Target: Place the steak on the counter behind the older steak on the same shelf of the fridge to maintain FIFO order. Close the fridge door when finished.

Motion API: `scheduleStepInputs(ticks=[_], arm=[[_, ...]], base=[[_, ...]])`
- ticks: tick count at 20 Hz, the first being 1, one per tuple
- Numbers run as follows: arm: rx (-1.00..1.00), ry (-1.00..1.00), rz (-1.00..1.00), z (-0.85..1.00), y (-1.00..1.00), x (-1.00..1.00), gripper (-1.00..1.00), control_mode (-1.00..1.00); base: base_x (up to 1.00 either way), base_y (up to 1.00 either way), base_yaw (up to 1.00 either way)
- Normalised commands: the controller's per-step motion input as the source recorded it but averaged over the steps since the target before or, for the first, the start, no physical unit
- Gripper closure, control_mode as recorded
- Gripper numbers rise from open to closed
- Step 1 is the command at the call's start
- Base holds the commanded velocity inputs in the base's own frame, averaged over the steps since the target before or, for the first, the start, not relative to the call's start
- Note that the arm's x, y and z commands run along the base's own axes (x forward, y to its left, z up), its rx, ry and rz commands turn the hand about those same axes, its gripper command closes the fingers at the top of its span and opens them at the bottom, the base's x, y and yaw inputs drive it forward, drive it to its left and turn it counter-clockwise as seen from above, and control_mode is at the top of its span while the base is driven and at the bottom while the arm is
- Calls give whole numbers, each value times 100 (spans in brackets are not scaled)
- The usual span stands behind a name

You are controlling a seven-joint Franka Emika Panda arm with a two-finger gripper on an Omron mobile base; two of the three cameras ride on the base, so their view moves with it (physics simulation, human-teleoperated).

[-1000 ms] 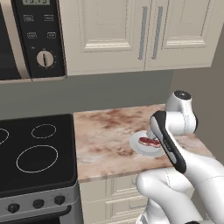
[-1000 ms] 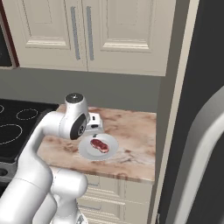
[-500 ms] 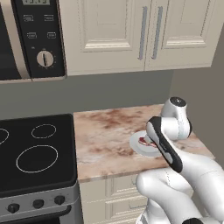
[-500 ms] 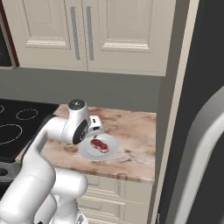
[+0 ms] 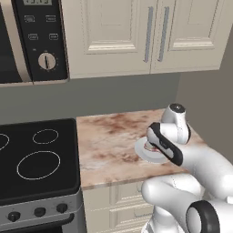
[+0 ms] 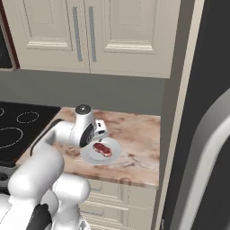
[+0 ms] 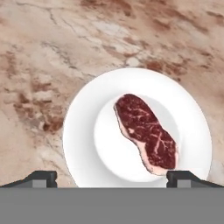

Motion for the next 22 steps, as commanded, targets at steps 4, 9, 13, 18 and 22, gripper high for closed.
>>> scheduleStepInputs(ticks=[4, 9, 13, 18, 22], arm=[[0, 3, 5, -29, 0, 35, -100, -100], [0, 5, 5, -11, -8, 19, -100, -100], [0, 3, 2, -20, 0, 10, -100, -100], [0, 2, 2, -18, 0, 20, -100, -100], [0, 1, 2, -26, 0, 21, -100, -100]], base=[[0, 0, 0], [0, 0, 0], [0, 0, 0], [0, 0, 0], [0, 0, 0]])
